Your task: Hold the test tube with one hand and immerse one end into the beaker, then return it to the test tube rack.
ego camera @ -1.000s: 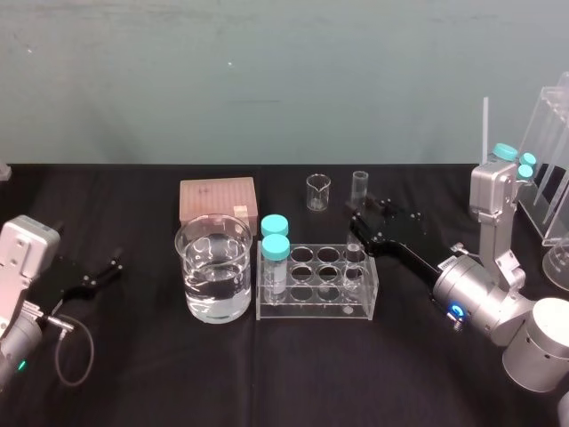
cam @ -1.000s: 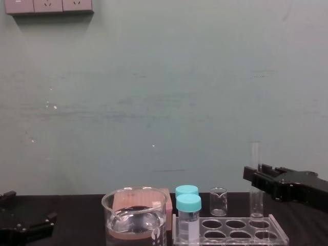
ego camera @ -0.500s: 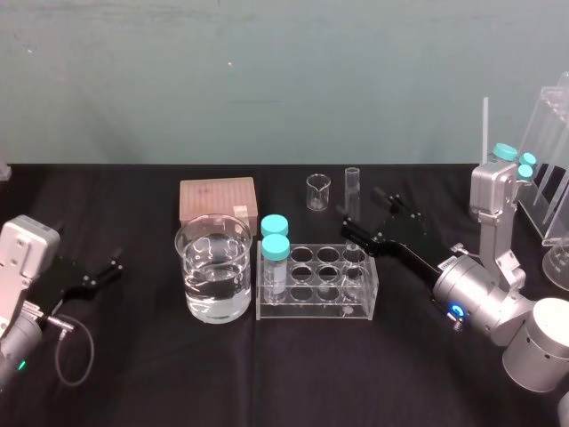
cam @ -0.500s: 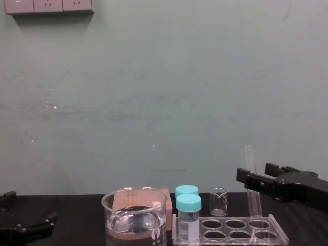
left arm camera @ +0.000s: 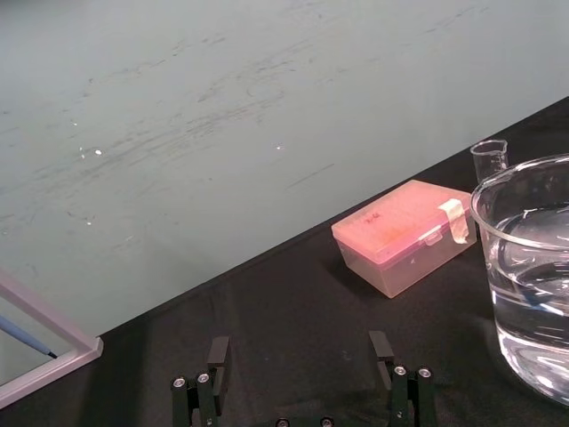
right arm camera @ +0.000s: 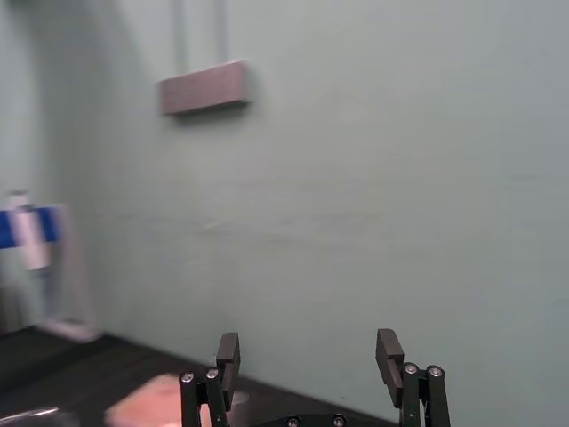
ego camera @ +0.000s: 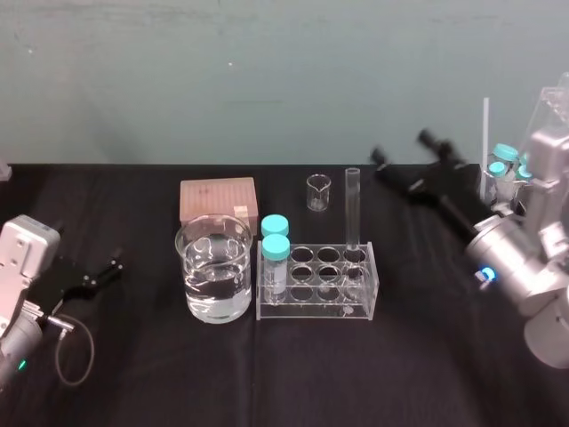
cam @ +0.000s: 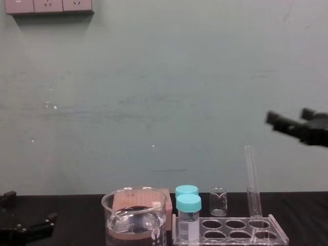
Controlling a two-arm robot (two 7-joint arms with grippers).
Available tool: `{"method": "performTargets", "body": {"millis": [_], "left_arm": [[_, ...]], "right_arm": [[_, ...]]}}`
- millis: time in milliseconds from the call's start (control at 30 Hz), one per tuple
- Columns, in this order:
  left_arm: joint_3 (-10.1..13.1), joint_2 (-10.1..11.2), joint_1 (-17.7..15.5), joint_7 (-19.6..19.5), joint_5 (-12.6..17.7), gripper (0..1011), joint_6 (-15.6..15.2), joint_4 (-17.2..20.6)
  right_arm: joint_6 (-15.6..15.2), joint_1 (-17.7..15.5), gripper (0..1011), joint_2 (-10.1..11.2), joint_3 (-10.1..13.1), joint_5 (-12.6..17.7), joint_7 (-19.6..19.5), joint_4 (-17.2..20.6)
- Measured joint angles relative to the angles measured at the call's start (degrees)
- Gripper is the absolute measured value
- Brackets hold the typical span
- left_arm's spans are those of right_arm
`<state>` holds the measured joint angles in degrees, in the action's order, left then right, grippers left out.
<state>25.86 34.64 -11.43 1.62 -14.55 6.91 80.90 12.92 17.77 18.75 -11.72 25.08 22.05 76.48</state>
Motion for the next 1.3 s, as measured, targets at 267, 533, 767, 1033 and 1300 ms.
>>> {"method": "performTargets", "body": {"millis": [267,533,767,1033,1300], "left_arm": [[0.0,0.0,0.0,0.0,0.0,1000,0.0,0.0],[0.0,0.0,0.0,0.0,0.0,1000,0.0,0.0],[0.0,0.0,-0.01,0.0,0.0,1000,0.0,0.0],[0.0,0.0,0.0,0.0,0.0,1000,0.0,0.0],[0.0,0.0,0.0,0.0,0.0,1000,0.0,0.0]], "right_arm": [[-4.83,-4.36,1000,-0.67,2.19,-5.62,-10.2,1.63],[-9.67,-5.67,1000,-1.67,1.65,-6.43,-10.99,0.16],[-9.16,-5.58,1000,-1.58,1.72,-6.36,-10.99,0.33],[-8.78,-5.48,1002,-1.53,1.77,-6.29,-10.97,0.48],[-8.61,-5.45,1000,-1.49,1.82,-6.26,-10.96,0.53]]}}
